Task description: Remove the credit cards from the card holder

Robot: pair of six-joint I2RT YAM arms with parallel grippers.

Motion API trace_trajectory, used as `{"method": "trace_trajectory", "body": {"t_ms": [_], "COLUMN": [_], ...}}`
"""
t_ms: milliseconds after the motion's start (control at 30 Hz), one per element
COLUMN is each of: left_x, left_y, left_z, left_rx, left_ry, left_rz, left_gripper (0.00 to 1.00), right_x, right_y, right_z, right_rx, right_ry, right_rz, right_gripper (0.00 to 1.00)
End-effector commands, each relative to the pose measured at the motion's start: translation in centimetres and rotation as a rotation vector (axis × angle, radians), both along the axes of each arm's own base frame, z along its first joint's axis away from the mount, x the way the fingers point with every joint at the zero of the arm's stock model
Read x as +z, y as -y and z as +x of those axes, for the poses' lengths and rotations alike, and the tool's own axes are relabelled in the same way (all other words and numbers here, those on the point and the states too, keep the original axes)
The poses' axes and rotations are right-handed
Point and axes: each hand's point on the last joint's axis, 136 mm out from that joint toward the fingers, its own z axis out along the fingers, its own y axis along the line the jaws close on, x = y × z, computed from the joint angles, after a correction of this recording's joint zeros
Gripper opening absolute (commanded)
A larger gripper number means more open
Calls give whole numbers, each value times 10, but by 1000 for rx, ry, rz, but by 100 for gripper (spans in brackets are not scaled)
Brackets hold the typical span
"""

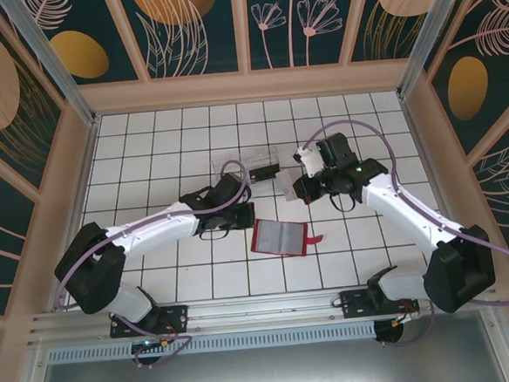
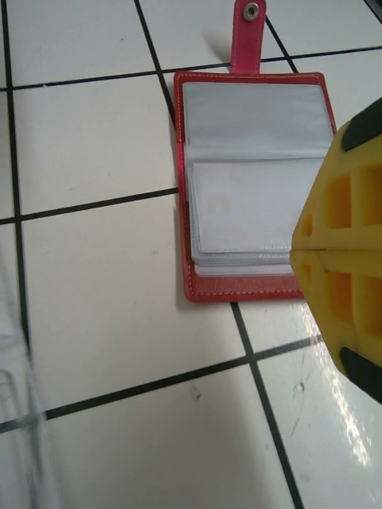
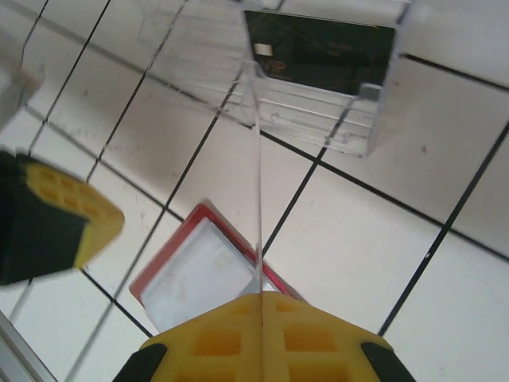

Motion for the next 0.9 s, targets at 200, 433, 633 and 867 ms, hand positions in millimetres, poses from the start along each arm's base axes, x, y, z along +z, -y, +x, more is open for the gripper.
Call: {"method": "trace_trajectory", "body": {"t_ms": [200, 433, 633, 867], "left_x": [124, 177, 178, 181], "left_y": [2, 10, 13, 13], "left_z": [-17, -54, -88, -106], "left_rx": [-410, -720, -941, -1056], "left_ry": [469, 654, 686, 673], "left_rz": [-117, -208, -285, -326], "left_gripper": [31, 37, 51, 51], "right_x": [23, 28, 49, 73], "right_y": [-16, -41, -54, -63], "right_z": [-48, -94, -122, -145], "right_rx": [475, 694, 806, 900], "right_ry": [146, 173, 247, 344], "right_rz": [-87, -61, 26, 108], "right_gripper": [0, 0, 0, 0]}}
